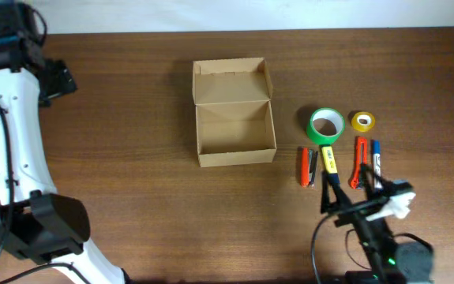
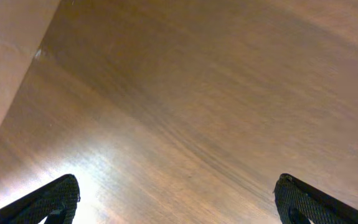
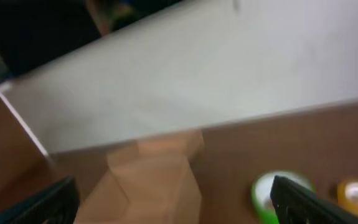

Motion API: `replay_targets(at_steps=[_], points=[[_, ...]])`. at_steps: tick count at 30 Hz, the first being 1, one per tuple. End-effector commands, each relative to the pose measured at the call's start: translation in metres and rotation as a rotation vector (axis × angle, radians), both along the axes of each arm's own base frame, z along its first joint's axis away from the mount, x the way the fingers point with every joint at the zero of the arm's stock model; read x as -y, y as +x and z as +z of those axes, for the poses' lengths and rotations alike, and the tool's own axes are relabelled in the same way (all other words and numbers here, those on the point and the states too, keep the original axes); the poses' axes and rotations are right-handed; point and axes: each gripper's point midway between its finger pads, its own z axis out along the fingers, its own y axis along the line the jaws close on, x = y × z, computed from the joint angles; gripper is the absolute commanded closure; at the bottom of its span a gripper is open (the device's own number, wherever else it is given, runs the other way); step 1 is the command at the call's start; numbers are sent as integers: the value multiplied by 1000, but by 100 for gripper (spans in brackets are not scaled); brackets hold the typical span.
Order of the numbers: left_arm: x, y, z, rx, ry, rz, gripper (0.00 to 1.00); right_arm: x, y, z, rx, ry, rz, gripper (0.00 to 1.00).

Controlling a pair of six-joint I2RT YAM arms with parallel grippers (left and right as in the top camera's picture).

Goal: Pack container
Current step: 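Release the box and retract the left arm to the left, then reach the right gripper down and grasp the green tape roll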

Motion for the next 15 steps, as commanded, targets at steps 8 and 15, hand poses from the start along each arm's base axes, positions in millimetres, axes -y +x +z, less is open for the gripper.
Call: replay_targets(at_steps=[8,15], points=[[-15,-17,-9,-26,-15,27,0,16,38,86,-345,-254,-59,1],[-15,-17,-9,-27,-15,27,0,17,106,85,-696,-336,13,1]])
